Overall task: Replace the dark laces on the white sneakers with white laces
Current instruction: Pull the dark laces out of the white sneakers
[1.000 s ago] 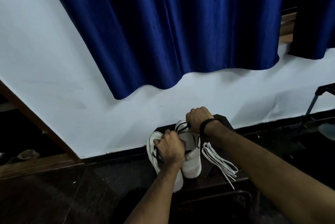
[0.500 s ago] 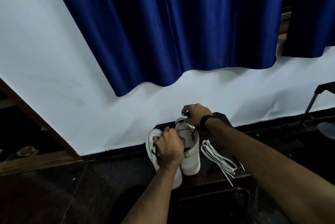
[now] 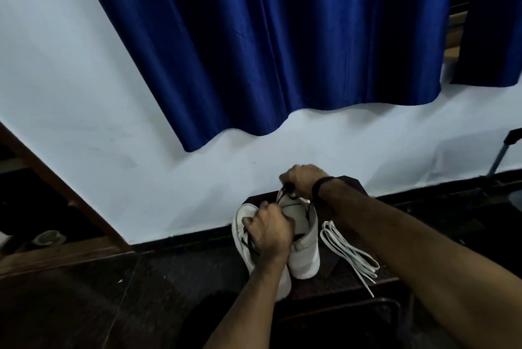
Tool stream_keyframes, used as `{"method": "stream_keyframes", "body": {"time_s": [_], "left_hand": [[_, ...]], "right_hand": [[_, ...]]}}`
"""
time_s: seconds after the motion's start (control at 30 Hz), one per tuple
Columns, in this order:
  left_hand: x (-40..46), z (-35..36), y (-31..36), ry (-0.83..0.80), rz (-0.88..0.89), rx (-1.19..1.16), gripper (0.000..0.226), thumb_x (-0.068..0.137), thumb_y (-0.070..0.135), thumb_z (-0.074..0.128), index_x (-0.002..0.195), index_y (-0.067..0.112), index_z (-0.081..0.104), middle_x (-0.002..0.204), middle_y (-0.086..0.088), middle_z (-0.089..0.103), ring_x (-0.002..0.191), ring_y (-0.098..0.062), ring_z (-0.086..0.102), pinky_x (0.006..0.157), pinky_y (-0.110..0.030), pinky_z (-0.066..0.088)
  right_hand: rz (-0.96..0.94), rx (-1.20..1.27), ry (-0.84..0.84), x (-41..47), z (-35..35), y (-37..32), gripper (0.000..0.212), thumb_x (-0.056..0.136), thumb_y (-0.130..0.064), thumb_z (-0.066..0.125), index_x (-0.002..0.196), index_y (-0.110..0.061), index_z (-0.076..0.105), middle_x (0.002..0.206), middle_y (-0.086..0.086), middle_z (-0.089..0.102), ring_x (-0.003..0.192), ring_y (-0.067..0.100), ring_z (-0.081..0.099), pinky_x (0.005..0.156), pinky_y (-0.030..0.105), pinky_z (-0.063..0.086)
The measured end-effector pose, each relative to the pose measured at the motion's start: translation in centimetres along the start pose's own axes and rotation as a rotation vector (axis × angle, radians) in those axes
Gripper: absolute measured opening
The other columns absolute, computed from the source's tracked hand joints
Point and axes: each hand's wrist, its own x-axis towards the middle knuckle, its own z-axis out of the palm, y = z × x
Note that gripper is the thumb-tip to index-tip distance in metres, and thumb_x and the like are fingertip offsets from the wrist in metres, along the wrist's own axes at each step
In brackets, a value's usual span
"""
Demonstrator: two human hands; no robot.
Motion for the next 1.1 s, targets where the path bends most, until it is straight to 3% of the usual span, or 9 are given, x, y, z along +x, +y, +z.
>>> {"method": "stream_keyframes", "body": {"time_s": [0.13, 0.23, 0.37, 0.5, 0.63, 0.7, 0.8, 0.97, 1.1], "left_hand": [[0.1, 0.0, 0.2, -0.015, -0.006, 0.012, 0.01, 0.077, 0.015, 0.061, 0.074, 0.016, 0.07, 0.08, -0.002, 0.065, 0.072, -0.027, 0.066, 0.077, -0.039, 0.039], [0.1, 0.3, 0.0, 0.042, 0.019, -0.035, 0.014, 0.07, 0.015, 0.062, 0.081, 0.017, 0.069, 0.087, -0.003, 0.064, 0.083, -0.029, 0.065, 0.078, -0.042, 0.039], [1.0, -1.1, 0.0, 0.184, 0.092, -0.302, 0.072, 0.07, 0.046, 0.072, 0.129, 0.012, 0.049, 0.119, -0.007, 0.054, 0.109, -0.028, 0.052, 0.089, -0.043, 0.042], [4.7, -7.3, 1.7, -0.008, 0.008, -0.949, 0.128, 0.048, 0.06, 0.087, 0.147, 0.011, 0.023, 0.146, -0.004, 0.035, 0.132, -0.018, 0.036, 0.107, -0.035, 0.038], [6.5, -12.8, 1.5, -0.363, 0.002, -1.424, 0.045, 0.08, 0.008, 0.077, 0.122, 0.011, 0.059, 0.103, -0.004, 0.066, 0.098, -0.012, 0.064, 0.084, -0.016, 0.048], [6.0, -14.2, -0.2, -0.432, -0.101, -1.606, 0.012, 0.095, 0.006, 0.058, 0.102, 0.007, 0.067, 0.065, -0.003, 0.055, 0.061, -0.016, 0.059, 0.082, -0.03, 0.053], [5.9, -15.5, -4.2, -0.459, -0.35, -1.876, 0.016, 0.097, 0.015, 0.046, 0.087, 0.01, 0.058, 0.051, 0.003, 0.027, 0.044, -0.011, 0.029, 0.071, -0.032, 0.053], [4.3, -17.2, -10.8, -0.471, -0.481, -2.237, 0.054, 0.084, 0.049, 0.058, 0.107, 0.0, 0.064, 0.082, -0.016, 0.059, 0.084, -0.033, 0.061, 0.092, -0.063, 0.048], [2.5, -16.3, -14.4, -0.305, -0.652, -2.098, 0.064, 0.085, 0.06, 0.059, 0.115, 0.003, 0.064, 0.119, -0.018, 0.065, 0.109, -0.031, 0.065, 0.091, -0.044, 0.053]], "right_hand": [[0.302, 0.452, 0.318, 0.6, -3.6, 2.4, 0.011, 0.088, -0.02, 0.061, 0.093, -0.011, 0.058, 0.099, 0.016, 0.065, 0.084, 0.032, 0.06, 0.067, 0.033, 0.047], [0.248, 0.587, 0.291, 0.3, -7.5, 2.0, 0.015, 0.085, -0.023, 0.069, 0.082, -0.012, 0.059, 0.087, 0.009, 0.062, 0.077, 0.022, 0.052, 0.06, 0.026, 0.037], [0.15, 0.817, 0.332, 0.0, -11.1, -0.4, 0.024, 0.081, -0.023, 0.074, 0.069, -0.016, 0.055, 0.068, -0.001, 0.058, 0.062, 0.013, 0.052, 0.058, 0.025, 0.041], [0.007, 1.121, 0.281, -0.7, -14.5, -3.9, 0.015, 0.085, -0.014, 0.071, 0.08, -0.005, 0.06, 0.067, 0.004, 0.064, 0.057, 0.01, 0.053, 0.056, 0.024, 0.043], [-0.04, 1.34, 0.273, -1.3, -17.1, -7.6, 0.013, 0.089, -0.013, 0.066, 0.079, -0.011, 0.059, 0.056, -0.001, 0.054, 0.047, 0.011, 0.044, 0.041, 0.022, 0.036], [-0.034, 1.324, 0.31, -1.4, -18.0, -8.9, 0.006, 0.089, -0.007, 0.065, 0.084, -0.008, 0.062, 0.068, 0.004, 0.059, 0.051, 0.009, 0.053, 0.044, 0.018, 0.041], [-0.035, 1.221, 0.326, -1.2, -17.4, -10.7, 0.009, 0.085, 0.003, 0.065, 0.087, -0.006, 0.065, 0.074, 0.005, 0.063, 0.059, 0.005, 0.06, 0.057, 0.015, 0.049], [-0.103, 0.902, 0.22, -0.1, -13.0, -16.6, 0.021, 0.079, -0.001, 0.072, 0.074, -0.02, 0.064, 0.074, -0.003, 0.065, 0.07, 0.008, 0.062, 0.072, 0.023, 0.05], [-0.234, 0.495, 0.04, 0.6, -7.4, -23.5, 0.009, 0.083, -0.019, 0.066, 0.092, -0.016, 0.067, 0.094, 0.002, 0.07, 0.092, 0.021, 0.063, 0.073, 0.024, 0.045]]}}
